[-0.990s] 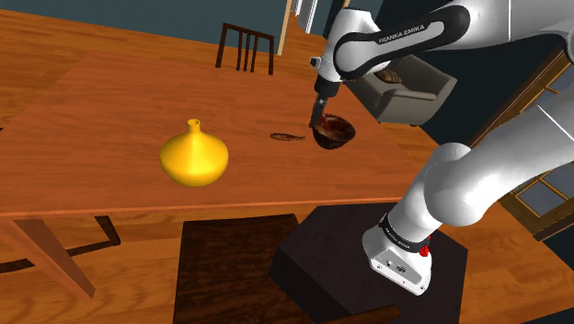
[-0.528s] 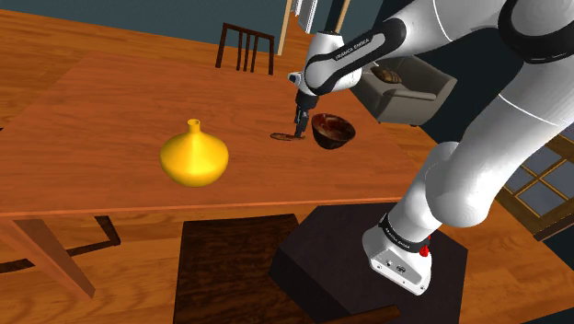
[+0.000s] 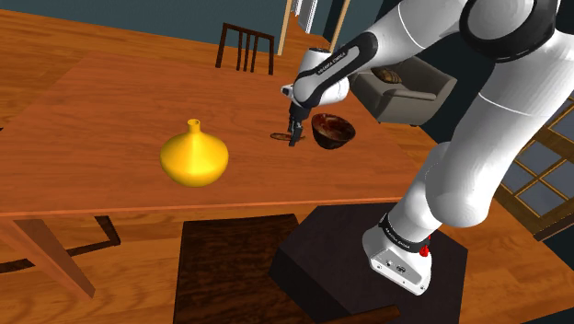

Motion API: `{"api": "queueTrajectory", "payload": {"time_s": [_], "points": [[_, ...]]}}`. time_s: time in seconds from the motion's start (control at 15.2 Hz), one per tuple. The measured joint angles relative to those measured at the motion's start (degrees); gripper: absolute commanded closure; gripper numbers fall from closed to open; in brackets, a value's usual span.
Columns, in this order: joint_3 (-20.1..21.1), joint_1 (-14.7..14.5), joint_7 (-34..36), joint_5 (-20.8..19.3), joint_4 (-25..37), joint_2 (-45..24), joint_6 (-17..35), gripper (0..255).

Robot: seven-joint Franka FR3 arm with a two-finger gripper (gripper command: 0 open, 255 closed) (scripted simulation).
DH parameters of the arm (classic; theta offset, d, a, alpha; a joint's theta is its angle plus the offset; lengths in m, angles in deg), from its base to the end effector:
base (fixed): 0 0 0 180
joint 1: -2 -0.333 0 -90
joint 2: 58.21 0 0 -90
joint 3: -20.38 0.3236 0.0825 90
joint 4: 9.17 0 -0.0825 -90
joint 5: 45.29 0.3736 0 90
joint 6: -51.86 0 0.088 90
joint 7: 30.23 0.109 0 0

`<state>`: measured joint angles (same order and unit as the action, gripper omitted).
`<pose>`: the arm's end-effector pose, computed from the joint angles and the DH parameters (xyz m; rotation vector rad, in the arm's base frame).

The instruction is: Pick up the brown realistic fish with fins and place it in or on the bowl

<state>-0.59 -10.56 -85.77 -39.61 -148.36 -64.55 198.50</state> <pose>0.4820 -0.0737 0.2805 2.9257 1.1400 0.0510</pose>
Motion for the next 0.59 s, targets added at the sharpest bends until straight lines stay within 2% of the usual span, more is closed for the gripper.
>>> {"api": "queueTrajectory", "payload": {"time_s": [0.46,0.53,0.59], "points": [[0.3,0.1,-0.6,0.9,0.0,-1.2,1.2,0],[0.3,0.1,-0.6,0.9,0.0,-1.2,1.2,255],[0.2,0.1,-0.6,0.9,0.1,-1.1,1.4,255]]}}
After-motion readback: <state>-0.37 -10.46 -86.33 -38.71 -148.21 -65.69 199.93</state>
